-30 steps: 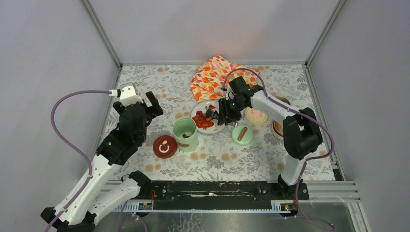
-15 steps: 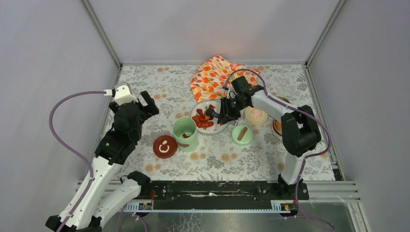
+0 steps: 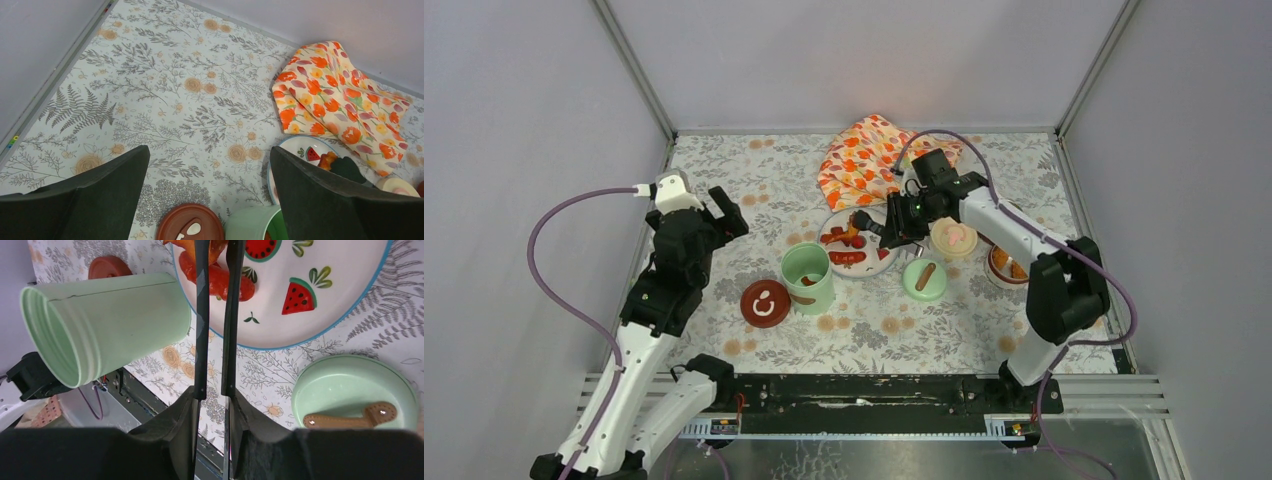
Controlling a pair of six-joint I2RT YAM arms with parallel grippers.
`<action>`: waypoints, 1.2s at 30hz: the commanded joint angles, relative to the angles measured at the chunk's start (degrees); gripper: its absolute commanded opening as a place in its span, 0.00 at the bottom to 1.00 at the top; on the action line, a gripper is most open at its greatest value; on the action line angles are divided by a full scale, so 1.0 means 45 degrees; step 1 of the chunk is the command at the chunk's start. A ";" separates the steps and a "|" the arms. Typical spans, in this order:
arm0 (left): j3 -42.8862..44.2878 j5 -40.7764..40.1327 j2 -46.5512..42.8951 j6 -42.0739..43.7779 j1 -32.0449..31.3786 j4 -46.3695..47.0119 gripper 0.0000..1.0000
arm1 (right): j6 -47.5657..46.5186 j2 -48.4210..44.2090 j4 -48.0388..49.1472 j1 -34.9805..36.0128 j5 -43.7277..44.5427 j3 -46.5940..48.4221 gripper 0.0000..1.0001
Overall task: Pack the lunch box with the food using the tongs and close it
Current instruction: Pick up the fake food at the center of the board.
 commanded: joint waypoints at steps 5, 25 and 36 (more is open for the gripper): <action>-0.0087 0.0740 0.0104 -0.0122 0.0400 0.0760 0.98 | -0.0579 -0.2084 -0.0533 -0.0049 0.0521 0.0580 0.16; -0.0160 0.1118 0.0238 -0.0200 0.0811 0.0818 0.98 | -0.0661 -0.3763 -0.0633 0.0361 0.0501 0.0884 0.11; -0.0175 0.1216 0.0337 -0.0220 0.0972 0.0819 0.98 | -0.1221 -0.5100 -0.0442 0.0704 -0.0646 0.0862 0.09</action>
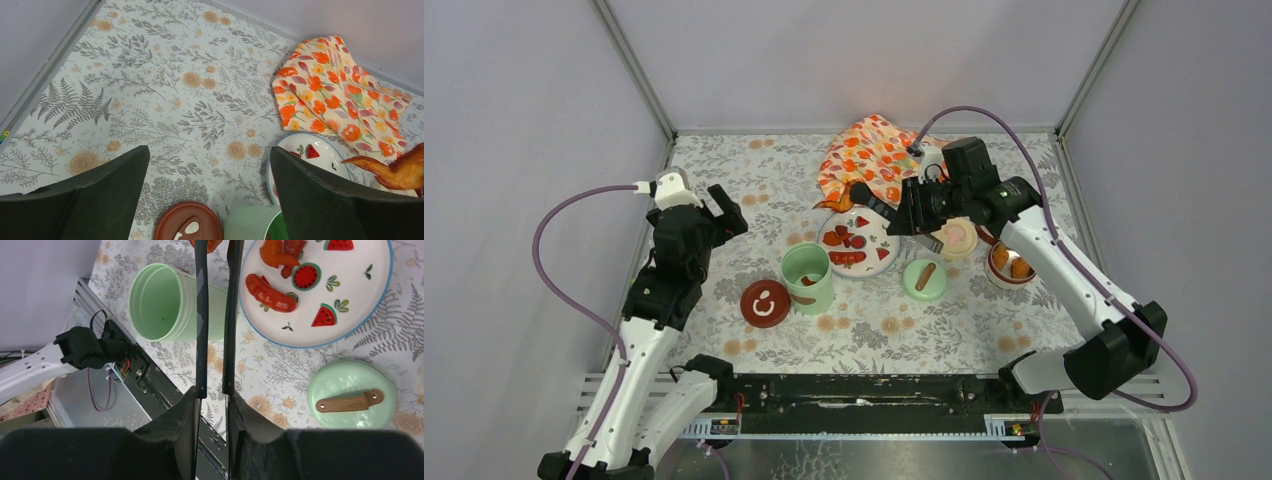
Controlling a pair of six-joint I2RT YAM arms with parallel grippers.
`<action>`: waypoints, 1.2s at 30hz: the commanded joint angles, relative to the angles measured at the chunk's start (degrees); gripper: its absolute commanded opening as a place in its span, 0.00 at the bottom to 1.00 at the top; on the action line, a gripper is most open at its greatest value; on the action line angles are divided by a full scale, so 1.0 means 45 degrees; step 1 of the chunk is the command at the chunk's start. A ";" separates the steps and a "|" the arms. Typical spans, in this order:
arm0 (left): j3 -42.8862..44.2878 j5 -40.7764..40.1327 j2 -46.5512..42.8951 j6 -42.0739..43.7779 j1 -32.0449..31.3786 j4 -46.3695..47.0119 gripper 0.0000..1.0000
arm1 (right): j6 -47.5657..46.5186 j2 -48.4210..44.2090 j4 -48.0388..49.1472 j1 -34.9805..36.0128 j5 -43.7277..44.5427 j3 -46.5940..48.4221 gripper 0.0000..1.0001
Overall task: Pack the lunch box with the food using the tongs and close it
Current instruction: Pick up the fake food at the center of the board, then place the fake food in the packing box.
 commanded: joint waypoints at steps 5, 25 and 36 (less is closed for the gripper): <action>-0.0124 0.0148 0.0089 -0.0059 0.0249 0.0728 0.98 | -0.1012 -0.1109 -0.0164 0.1561 0.0010 0.0353 0.09; -0.0146 0.0196 0.0044 -0.0079 0.0420 0.0736 0.98 | -0.1558 -0.0104 -0.1186 0.4766 0.2369 0.0784 0.14; -0.0161 0.0245 0.0043 -0.0079 0.0459 0.0741 0.99 | -0.1178 0.0004 -0.0872 0.4816 0.2750 0.0707 0.26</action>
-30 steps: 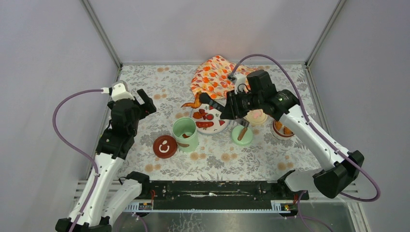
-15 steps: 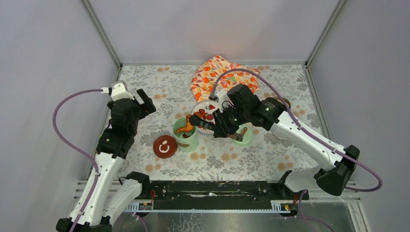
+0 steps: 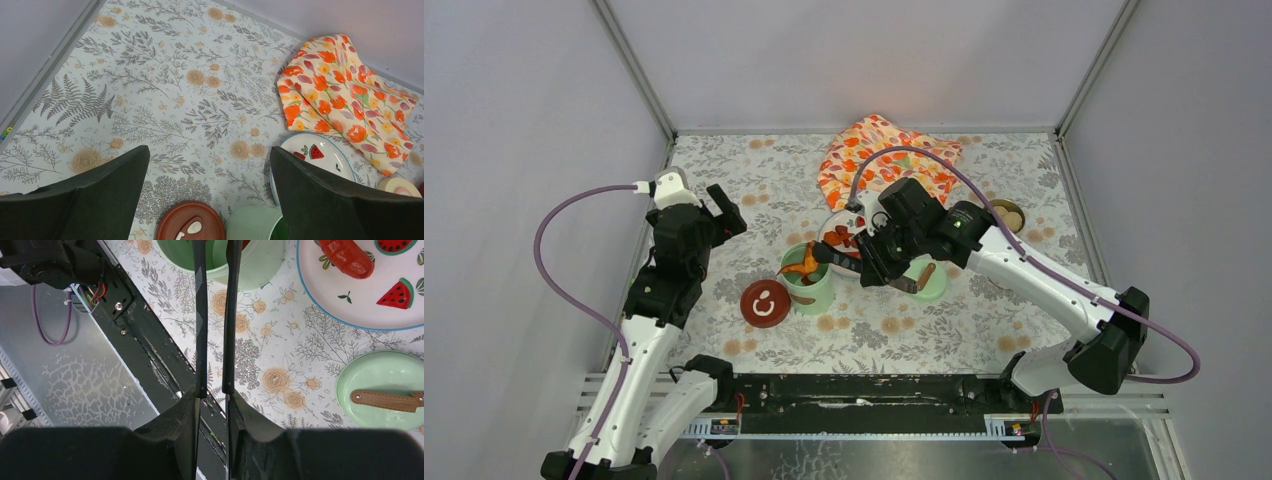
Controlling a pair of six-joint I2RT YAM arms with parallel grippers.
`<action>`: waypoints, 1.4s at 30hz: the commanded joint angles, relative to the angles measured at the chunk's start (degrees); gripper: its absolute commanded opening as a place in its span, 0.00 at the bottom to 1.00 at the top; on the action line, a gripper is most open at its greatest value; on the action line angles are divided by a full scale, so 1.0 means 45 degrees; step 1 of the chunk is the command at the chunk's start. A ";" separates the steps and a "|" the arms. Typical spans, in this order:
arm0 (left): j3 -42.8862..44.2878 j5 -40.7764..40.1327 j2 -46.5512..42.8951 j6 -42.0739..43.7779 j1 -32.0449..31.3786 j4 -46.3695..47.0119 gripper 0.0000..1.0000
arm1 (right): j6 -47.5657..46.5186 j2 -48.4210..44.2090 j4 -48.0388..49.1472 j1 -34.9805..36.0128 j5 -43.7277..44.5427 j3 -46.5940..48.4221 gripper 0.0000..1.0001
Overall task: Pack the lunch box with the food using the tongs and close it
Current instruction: Place the fake food in the packing box.
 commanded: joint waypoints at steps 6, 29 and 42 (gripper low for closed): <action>-0.0083 0.0071 -0.0124 -0.0079 0.0134 0.0731 0.98 | 0.0366 -0.0523 0.0606 0.0108 0.1528 0.0572 0.23; -0.0076 0.0228 -0.0046 -0.0118 0.0270 0.0761 0.98 | -0.0707 -0.1273 -0.0006 0.0099 0.1413 0.0549 0.26; -0.0083 0.0342 -0.0015 -0.0118 0.0329 0.0771 0.99 | -0.0642 -0.0481 0.0507 0.0105 0.0284 0.0507 0.33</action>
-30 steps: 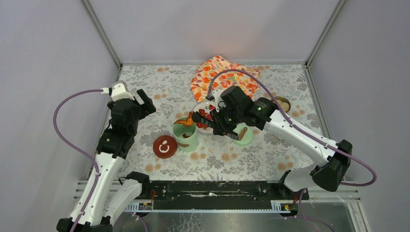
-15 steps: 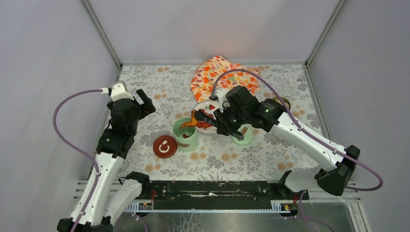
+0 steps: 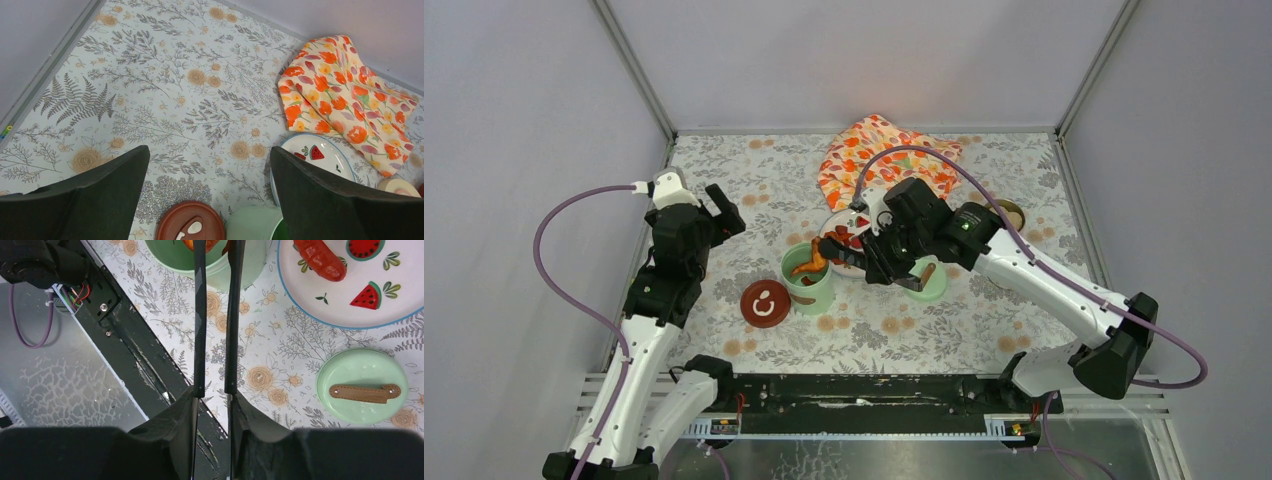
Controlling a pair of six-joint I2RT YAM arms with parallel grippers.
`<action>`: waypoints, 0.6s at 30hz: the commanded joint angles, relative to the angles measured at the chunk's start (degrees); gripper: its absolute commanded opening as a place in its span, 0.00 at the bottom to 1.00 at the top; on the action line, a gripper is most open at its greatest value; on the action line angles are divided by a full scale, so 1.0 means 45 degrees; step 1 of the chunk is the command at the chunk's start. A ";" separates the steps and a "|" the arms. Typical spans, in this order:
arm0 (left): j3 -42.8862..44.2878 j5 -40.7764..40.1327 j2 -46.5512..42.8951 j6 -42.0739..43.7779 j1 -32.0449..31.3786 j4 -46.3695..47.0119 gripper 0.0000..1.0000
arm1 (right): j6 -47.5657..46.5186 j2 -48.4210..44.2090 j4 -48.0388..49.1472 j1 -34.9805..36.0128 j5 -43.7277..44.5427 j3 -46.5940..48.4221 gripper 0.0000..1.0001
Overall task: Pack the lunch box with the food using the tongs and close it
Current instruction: Place the fake food in the packing box.
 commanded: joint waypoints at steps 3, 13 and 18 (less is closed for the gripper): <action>-0.0072 0.0204 -0.0037 -0.0078 0.0146 0.0770 0.99 | -0.0153 0.0014 0.0706 0.0080 -0.0448 0.0478 0.41; -0.0073 0.0232 -0.0098 -0.0079 0.0184 0.0770 0.98 | 0.0302 -0.0152 0.0972 0.0046 0.0760 0.0389 0.43; -0.0093 0.0229 -0.0129 -0.0079 0.0203 0.0778 0.99 | 0.0687 -0.0075 0.0775 -0.0784 0.0892 0.0224 0.44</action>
